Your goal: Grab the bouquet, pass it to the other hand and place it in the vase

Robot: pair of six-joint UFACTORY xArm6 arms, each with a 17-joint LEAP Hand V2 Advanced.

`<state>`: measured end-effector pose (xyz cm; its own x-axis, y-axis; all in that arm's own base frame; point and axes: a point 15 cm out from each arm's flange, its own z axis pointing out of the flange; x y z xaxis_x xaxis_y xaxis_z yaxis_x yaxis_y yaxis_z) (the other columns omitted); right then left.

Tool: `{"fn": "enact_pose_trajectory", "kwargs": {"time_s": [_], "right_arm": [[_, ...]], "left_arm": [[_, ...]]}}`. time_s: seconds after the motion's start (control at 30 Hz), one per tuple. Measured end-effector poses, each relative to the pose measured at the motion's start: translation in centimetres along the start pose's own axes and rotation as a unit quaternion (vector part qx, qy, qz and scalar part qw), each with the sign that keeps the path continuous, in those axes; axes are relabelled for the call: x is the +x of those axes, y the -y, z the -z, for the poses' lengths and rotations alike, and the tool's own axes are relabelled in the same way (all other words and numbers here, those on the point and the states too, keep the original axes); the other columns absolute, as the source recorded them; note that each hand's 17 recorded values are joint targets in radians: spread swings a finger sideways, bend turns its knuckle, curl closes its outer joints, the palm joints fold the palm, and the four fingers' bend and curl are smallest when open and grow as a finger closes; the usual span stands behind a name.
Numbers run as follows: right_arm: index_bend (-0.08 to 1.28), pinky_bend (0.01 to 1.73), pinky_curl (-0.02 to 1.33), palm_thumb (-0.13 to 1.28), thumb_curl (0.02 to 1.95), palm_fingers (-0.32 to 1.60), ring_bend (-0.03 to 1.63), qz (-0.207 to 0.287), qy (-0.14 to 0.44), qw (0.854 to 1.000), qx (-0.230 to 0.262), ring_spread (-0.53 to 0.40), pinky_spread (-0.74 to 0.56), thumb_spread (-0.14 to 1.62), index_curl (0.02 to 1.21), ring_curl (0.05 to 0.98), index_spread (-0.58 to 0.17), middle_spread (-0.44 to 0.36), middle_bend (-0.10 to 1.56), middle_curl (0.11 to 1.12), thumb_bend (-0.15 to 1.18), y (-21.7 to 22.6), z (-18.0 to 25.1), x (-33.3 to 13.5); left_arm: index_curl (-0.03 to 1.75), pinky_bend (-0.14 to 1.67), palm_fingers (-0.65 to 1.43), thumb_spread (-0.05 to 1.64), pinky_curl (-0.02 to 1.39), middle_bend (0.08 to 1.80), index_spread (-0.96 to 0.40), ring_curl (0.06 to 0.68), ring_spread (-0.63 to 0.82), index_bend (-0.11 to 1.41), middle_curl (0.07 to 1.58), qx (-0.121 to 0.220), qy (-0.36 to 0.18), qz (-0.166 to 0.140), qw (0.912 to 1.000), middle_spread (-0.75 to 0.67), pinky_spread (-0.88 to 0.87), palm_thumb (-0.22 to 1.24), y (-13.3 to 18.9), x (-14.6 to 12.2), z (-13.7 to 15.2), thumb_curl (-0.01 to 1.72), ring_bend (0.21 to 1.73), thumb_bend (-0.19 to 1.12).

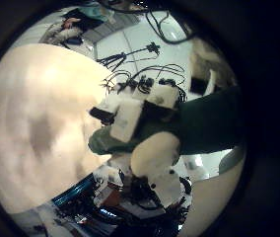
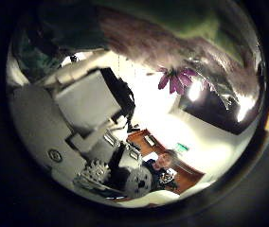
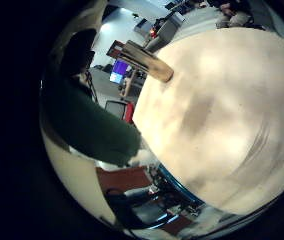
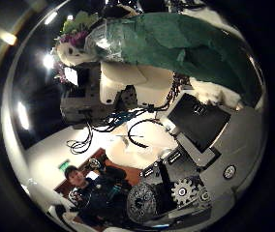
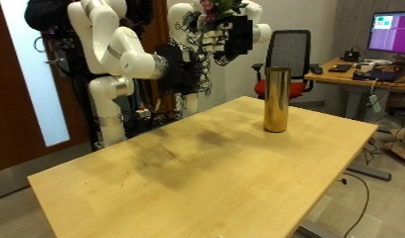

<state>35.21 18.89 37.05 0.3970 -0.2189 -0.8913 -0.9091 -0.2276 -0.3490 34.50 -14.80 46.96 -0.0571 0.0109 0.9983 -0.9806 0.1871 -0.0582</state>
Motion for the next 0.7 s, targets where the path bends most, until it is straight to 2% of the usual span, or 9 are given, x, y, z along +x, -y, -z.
{"fn": "enact_pose_trajectory", "kwargs": {"time_s": [0.1, 0.13, 0.27, 0.3, 0.37, 0.4, 0.43, 0.47, 0.7], "right_arm": [[0.96, 1.06, 1.10, 0.98, 0.85, 1.03, 1.35, -0.003, -0.008, 1.000, 0.007, -0.205, -0.30, 0.58, 0.92, 0.647, -0.244, -0.129, 1.27, 0.72, -0.07, 0.1, 0.1, 0.5], [0.85, 1.07, 1.07, 0.93, 0.82, 0.90, 1.33, -0.008, -0.006, 1.000, 0.007, -0.216, -0.32, 0.61, 0.91, 0.642, -0.255, -0.143, 1.20, 0.70, -0.07, -0.2, -0.1, 0.7], [0.63, 1.07, 1.01, 0.90, 0.77, 0.70, 1.33, -0.034, -0.001, 0.999, 0.007, -0.243, -0.39, 0.65, 0.86, 0.629, -0.278, -0.160, 1.09, 0.67, -0.05, -1.7, -0.8, 2.0], [0.57, 1.05, 0.98, 0.90, 0.76, 0.65, 1.31, -0.036, 0.000, 0.999, 0.007, -0.249, -0.42, 0.67, 0.84, 0.614, -0.284, -0.165, 1.08, 0.67, -0.04, -1.8, -0.8, 2.1], [0.41, 1.00, 0.94, 0.91, 0.73, 0.34, 1.27, -0.037, 0.000, 0.999, 0.008, -0.257, -0.46, 0.74, 0.77, 0.590, -0.290, -0.156, 0.96, 0.63, -0.02, -1.8, -0.7, 2.3], [0.39, 0.93, 0.93, 0.90, 0.71, 0.10, 1.21, -0.038, 0.000, 0.999, 0.009, -0.233, -0.43, 0.78, 0.77, 0.587, -0.289, -0.149, 0.87, 0.60, -0.03, -1.8, -0.7, 2.3], [0.38, 0.91, 0.92, 0.89, 0.70, 0.11, 1.19, -0.039, 0.001, 0.999, 0.008, -0.226, -0.42, 0.80, 0.74, 0.584, -0.297, -0.146, 0.85, 0.59, -0.03, -1.8, -0.7, 2.4], [0.36, 0.80, 0.87, 0.88, 0.69, -0.08, 1.08, -0.040, 0.001, 0.999, 0.008, -0.189, -0.34, 0.83, 0.69, 0.529, -0.310, -0.132, 0.76, 0.54, -0.03, -1.8, -0.7, 2.4], [0.22, 0.56, 0.69, 0.84, 0.61, -0.13, 0.71, -0.044, 0.001, 0.999, 0.011, -0.004, 0.07, 0.91, 0.51, 0.350, -0.351, -0.024, 0.44, 0.39, -0.03, -1.8, -0.6, 2.7]], "left_arm": [[0.38, 1.10, 1.19, 0.87, 0.51, 0.90, -0.31, 0.457, -0.47, 0.25, 0.84, 0.024, -0.019, -0.008, 0.9995, -0.52, -0.67, 0.81, 0.6, 0.6, 0.6, 0.39, 1.29, 0.02], [0.44, 1.14, 1.23, 0.86, 0.53, 0.93, -0.39, 0.477, -0.46, 0.36, 0.87, 0.028, -0.020, -0.012, 0.9993, -0.54, -0.66, 0.90, 0.7, 0.8, 0.6, 0.41, 1.33, 0.02], [0.57, 1.17, 1.17, 0.79, 0.55, 0.98, -0.51, 0.505, -0.44, 0.50, 0.92, 0.031, -0.007, -0.030, 0.9990, -0.55, -0.64, 1.00, 0.5, 1.2, 0.8, 0.47, 1.38, 0.00], [0.63, 1.16, 1.13, 0.71, 0.55, 1.00, -0.55, 0.514, -0.43, 0.54, 0.94, 0.031, -0.004, -0.034, 0.9989, -0.55, -0.63, 1.06, 0.5, 1.3, 0.9, 0.51, 1.40, 0.00], [0.73, 1.15, 1.09, 0.55, 0.55, 1.04, -0.60, 0.526, -0.43, 0.57, 0.96, 0.032, 0.004, -0.046, 0.9984, -0.55, -0.62, 1.11, 0.5, 1.5, 1.0, 0.59, 1.42, -0.01], [0.75, 1.15, 1.08, 0.52, 0.55, 1.05, -0.61, 0.529, -0.42, 0.57, 0.97, 0.033, 0.005, -0.047, 0.9983, -0.55, -0.62, 1.11, 0.6, 1.5, 1.1, 0.60, 1.42, -0.01], [0.79, 1.15, 1.08, 0.47, 0.56, 1.05, -0.62, 0.533, -0.42, 0.57, 0.97, 0.036, 0.008, -0.053, 0.9979, -0.55, -0.61, 1.12, 0.7, 1.5, 1.2, 0.62, 1.43, -0.02], [0.81, 1.14, 1.07, 0.45, 0.56, 1.06, -0.63, 0.535, -0.42, 0.56, 0.98, 0.041, 0.012, -0.060, 0.9973, -0.55, -0.61, 1.12, 0.8, 1.7, 1.5, 0.63, 1.43, -0.02], [1.08, 1.13, 1.05, 0.25, 0.58, 1.09, -0.73, 0.550, -0.41, 0.48, 1.00, 0.065, 0.038, -0.101, 0.9920, -0.54, -0.61, 1.15, 1.2, 3.4, 2.3, 0.76, 1.45, -0.02]]}}
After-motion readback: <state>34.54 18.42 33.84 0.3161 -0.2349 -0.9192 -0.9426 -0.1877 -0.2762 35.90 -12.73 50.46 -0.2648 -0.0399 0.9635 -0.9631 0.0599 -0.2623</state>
